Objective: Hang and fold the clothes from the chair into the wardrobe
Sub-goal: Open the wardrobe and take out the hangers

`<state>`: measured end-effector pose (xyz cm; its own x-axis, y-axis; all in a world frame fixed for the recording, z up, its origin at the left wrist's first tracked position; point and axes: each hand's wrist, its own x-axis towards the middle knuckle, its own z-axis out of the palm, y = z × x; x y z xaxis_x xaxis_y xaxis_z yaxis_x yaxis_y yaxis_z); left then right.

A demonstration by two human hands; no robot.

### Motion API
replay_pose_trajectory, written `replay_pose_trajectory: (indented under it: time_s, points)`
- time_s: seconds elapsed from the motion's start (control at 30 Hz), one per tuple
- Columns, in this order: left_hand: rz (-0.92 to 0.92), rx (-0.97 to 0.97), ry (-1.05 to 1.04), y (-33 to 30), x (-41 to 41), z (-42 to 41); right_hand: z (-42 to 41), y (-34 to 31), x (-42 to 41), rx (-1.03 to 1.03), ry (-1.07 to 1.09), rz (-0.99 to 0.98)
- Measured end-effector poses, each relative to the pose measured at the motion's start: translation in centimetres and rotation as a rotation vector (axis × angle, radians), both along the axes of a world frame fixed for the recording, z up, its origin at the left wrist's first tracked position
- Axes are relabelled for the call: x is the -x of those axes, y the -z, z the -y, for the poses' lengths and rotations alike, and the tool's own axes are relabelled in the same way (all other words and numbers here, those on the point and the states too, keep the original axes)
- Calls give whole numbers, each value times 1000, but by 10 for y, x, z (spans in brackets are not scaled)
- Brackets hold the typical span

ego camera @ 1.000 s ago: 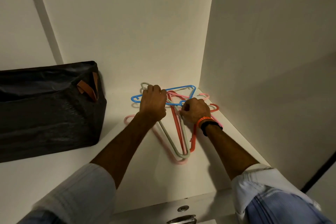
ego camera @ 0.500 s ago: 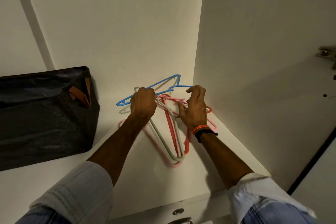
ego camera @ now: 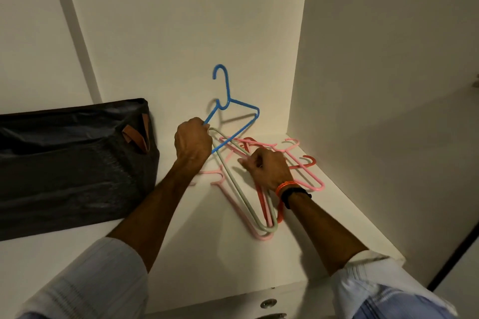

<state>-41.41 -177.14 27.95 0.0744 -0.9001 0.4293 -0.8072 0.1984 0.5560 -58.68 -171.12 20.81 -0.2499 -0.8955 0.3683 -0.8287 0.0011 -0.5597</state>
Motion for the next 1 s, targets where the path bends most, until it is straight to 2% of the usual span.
replay_pose_trajectory:
  time_s: [0.07, 0.13, 0.2, 0.27, 0.37, 0.47, 0.53, 0.6, 0.77, 0.9, 1.0]
  points:
    - [-133, -47, -25, 2, -3, 0, 2, -3, -17, -179, -78, 40]
    - [-222, -102, -29, 5, -6, 1, 5, -4, -30, -295, -134, -2]
    - [-284, -147, -17, 8, -11, 3, 12, -3, -35, -217, -131, 12]
    - [-368, -159, -7, 11, -13, 2, 18, -4, -35, -82, -19, 144]
    - [-536, -107, 16, 14, -13, -4, 24, -14, -37, 1, 55, 350]
    - [-619, -96, 41, 12, -11, -8, 29, -33, -37, 87, 74, 380]
    - [-610, -126, 67, 12, -8, -5, 32, -44, -35, 174, 72, 407]
    - [-584, -161, 103, 12, -4, -4, 31, -53, -37, 190, 32, 403]
    - [-757, -173, 301, 3, 13, -18, 25, -65, -55, 229, -53, 431]
    - [-970, -387, 390, -6, 25, -21, 15, -63, -55, 219, -133, 364]
    - [-1062, -516, 416, -9, 23, -23, 7, -57, -41, 158, -204, 401]
